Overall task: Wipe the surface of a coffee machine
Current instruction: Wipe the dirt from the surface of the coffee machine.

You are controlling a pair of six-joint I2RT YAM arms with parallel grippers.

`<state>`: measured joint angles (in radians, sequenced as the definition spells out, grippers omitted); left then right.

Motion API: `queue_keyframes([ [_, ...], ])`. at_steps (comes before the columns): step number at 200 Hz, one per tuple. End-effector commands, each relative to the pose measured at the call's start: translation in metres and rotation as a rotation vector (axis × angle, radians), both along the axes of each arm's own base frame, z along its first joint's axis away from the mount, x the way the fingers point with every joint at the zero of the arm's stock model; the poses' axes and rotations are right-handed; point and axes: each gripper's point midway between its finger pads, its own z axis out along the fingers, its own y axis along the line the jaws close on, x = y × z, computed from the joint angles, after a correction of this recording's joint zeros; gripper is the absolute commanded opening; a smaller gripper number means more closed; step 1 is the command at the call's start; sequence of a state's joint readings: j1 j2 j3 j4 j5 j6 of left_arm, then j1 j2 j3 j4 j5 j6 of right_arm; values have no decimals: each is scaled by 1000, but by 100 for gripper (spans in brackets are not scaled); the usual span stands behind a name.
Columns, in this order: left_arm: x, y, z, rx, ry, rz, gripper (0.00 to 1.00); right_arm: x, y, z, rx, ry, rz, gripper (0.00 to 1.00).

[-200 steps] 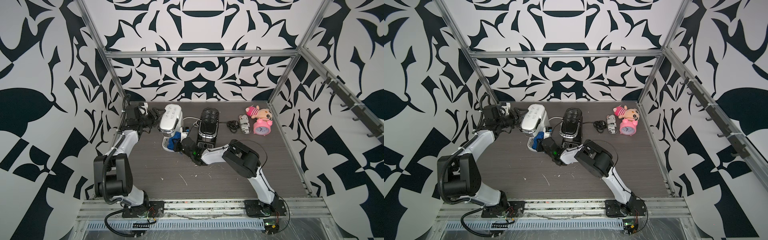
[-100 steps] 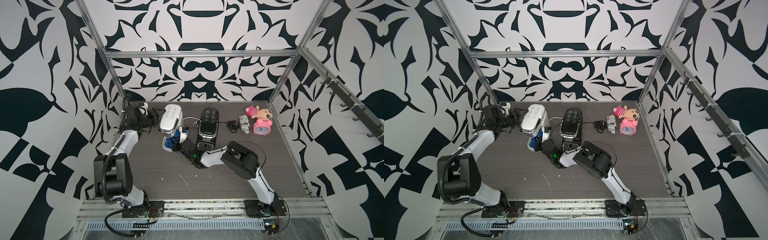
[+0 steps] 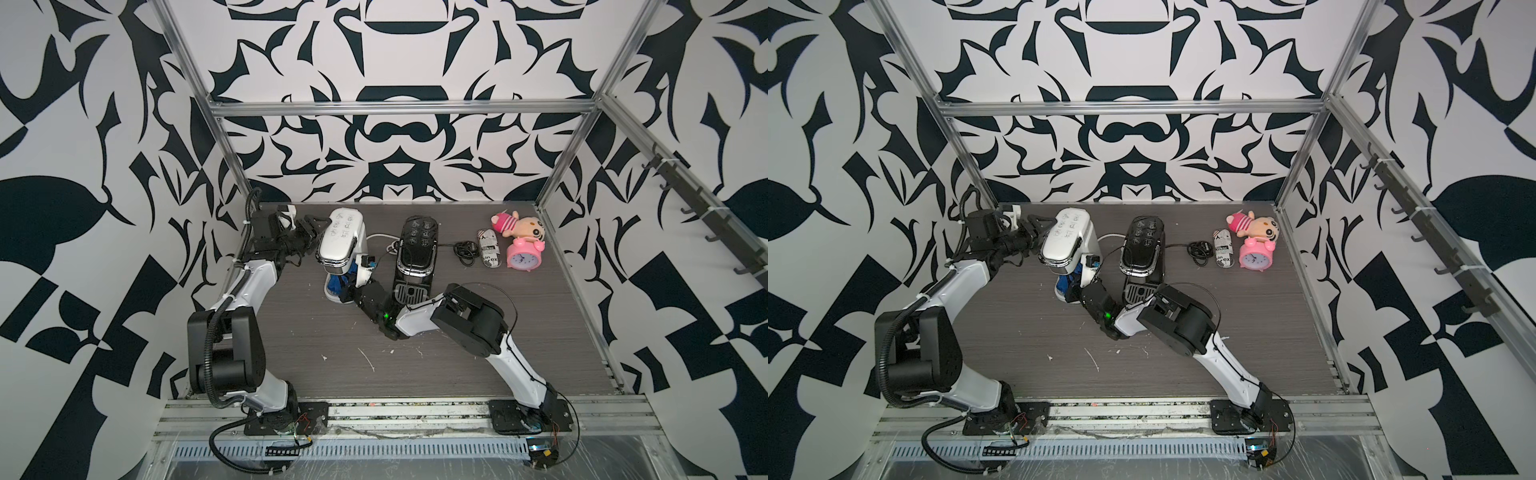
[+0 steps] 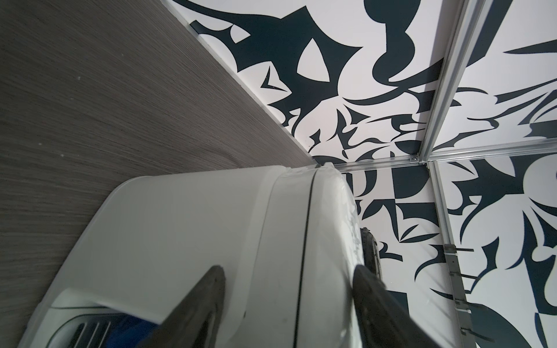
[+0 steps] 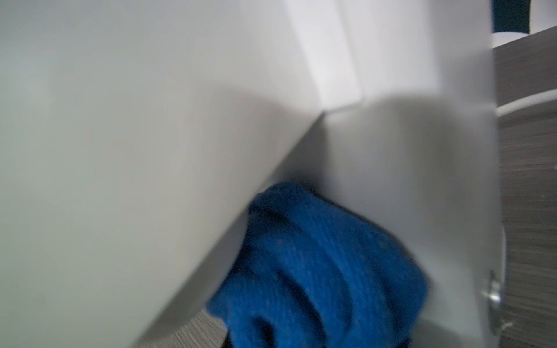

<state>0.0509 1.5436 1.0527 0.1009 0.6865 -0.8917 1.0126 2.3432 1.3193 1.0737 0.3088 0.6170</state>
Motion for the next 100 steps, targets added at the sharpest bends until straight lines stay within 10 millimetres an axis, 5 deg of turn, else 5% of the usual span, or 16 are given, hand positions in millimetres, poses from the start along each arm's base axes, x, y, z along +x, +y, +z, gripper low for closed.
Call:
queue_keyframes([
  [1, -24, -21, -53, -24, 207, -58, 69, 11, 5, 39, 97, -77, -19, 0],
  [100, -24, -22, -51, -39, 206, -62, 69, 22, 15, 52, 254, -110, -39, 0],
])
